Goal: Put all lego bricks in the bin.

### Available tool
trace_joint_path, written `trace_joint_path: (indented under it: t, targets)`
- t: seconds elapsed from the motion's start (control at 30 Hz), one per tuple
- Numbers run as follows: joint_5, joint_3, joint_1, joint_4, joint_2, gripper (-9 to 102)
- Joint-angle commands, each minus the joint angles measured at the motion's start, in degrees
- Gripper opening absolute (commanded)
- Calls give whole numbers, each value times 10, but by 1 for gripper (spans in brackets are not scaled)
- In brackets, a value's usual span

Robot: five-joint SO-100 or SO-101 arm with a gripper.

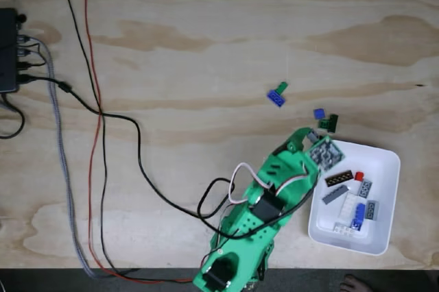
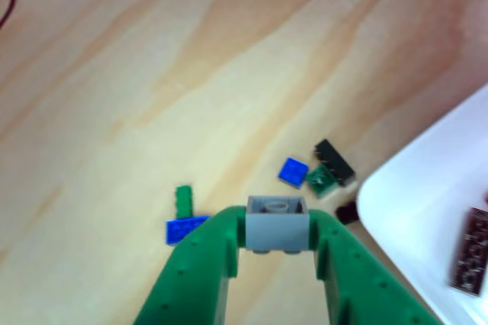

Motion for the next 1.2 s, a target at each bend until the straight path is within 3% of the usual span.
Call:
trace_joint_path:
  t: [0.0,0.13,0.2,0.27,0.33,0.5,0.6,0.7,0.9,1.17]
  targets:
    - [-218,166,332,-205,-29,0]
    - [-260,278,373,-412,-120,1]
    - [-258,285,374,-435,-156,3]
    - [-218,279,354,-432,-168,20]
    - [-177,245,323,-381,-169,30]
    - [-113,91,193,-193,-198,33]
    - [-11,-99,44,-41,-293,28]
    - [50,-228,-120,40,-416,24]
    - [110,-232,-265,-37,-572,28]
    - [91,-214,-276,-78,-657,28]
